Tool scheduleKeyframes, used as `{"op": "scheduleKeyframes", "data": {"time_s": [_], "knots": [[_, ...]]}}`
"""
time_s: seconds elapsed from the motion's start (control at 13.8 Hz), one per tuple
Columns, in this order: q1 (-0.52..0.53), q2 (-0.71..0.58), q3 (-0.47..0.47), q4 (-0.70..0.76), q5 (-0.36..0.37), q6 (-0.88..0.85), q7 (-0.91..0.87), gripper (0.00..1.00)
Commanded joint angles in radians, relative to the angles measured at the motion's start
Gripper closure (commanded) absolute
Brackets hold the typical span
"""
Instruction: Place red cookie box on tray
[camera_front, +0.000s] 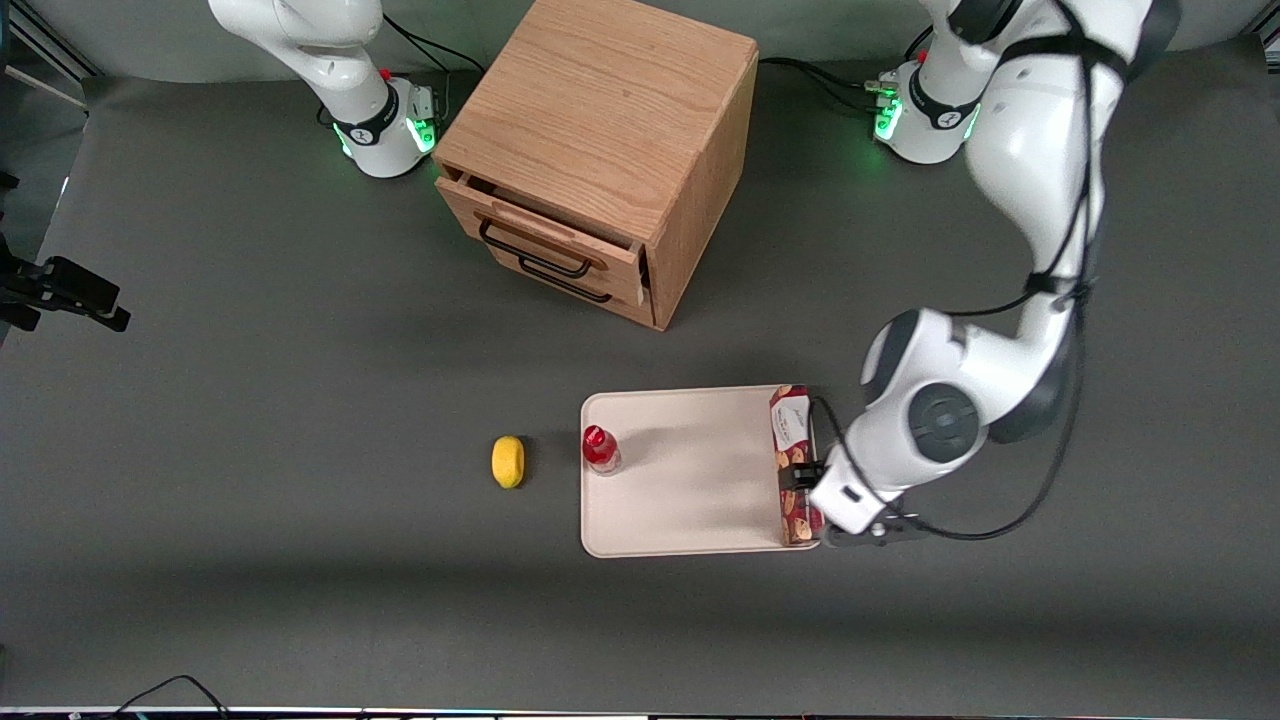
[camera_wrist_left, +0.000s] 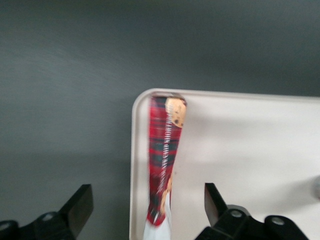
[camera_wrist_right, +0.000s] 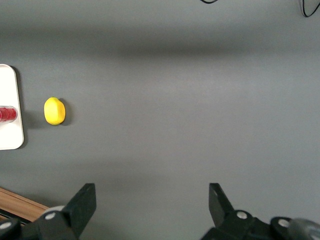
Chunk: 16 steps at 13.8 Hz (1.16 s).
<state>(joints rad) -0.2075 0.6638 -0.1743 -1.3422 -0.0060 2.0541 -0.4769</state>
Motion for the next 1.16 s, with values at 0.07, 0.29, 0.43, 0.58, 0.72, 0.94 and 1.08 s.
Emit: {"op": "scheduleKeyframes", "data": {"time_s": [0.07,0.29,0.43,0.58,0.72,0.94,1.08], "knots": [[0.124,-0.292,0.001,-0.161,-0.040,-0.202,0.013,0.00],[0.192,-0.415,0.071,-0.164,-0.025,-0.383,0.228,0.00],[0.207,-0.492,0.113,-0.173,0.000,-0.471,0.305,0.00],[0.243,-0.596,0.118,-0.234,0.052,-0.503,0.406,0.00],[0.276,-0.683,0.118,-0.294,0.050,-0.493,0.472,0.00],[0.277,-0.757,0.113,-0.314,0.041,-0.485,0.489,0.00],[0.275,-0.777,0.111,-0.325,0.032,-0.459,0.489,0.00]]}}
